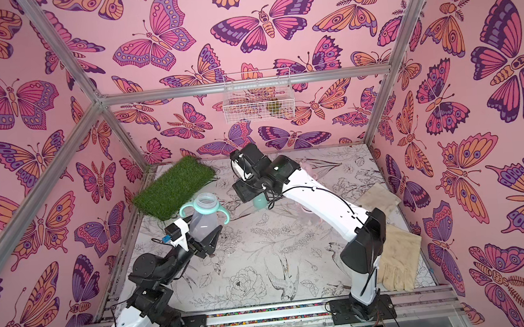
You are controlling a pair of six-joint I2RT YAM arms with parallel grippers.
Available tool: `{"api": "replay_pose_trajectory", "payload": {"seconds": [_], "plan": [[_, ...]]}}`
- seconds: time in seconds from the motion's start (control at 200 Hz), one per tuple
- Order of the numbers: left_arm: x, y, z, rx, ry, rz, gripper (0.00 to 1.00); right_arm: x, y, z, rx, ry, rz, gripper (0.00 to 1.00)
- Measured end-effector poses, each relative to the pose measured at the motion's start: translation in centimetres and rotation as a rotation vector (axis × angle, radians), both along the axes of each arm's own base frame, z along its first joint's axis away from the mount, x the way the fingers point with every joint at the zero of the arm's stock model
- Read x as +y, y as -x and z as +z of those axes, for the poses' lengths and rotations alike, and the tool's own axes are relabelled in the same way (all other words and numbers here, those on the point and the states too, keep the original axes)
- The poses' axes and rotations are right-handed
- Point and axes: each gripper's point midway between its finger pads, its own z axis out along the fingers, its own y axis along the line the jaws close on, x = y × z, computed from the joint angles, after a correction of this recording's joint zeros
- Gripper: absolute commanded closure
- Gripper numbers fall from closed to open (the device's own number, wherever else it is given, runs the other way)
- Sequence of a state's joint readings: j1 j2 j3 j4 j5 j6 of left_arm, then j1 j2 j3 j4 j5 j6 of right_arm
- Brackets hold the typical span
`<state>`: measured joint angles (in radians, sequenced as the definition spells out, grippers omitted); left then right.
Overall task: Assemble the baby bottles
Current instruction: Close the nipple on the baby bottle.
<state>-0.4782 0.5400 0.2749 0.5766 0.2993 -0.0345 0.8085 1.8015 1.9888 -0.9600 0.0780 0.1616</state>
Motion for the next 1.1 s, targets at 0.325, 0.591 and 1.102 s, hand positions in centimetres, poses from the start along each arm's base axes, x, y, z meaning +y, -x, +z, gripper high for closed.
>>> {"api": "replay_pose_trajectory", "payload": {"seconds": [0.325,0.591,1.102], "plan": [[-0.9,-1.0,-3.6,0.091,-0.027,-0.027,1.00,-2.5,2.8,6.9,-0.107,-0.095,0.041,0.67],[-1.6,-1.0,-4.6,0.124,-0.036,-0.064,1.00,-1.3,4.2,7.1,-0.117,-0.094,0.110,0.67],[-2.6,-1.0,-6.4,0.180,-0.066,-0.108,1.00,1.3,7.4,8.7,-0.162,-0.124,0.275,0.67]]}}
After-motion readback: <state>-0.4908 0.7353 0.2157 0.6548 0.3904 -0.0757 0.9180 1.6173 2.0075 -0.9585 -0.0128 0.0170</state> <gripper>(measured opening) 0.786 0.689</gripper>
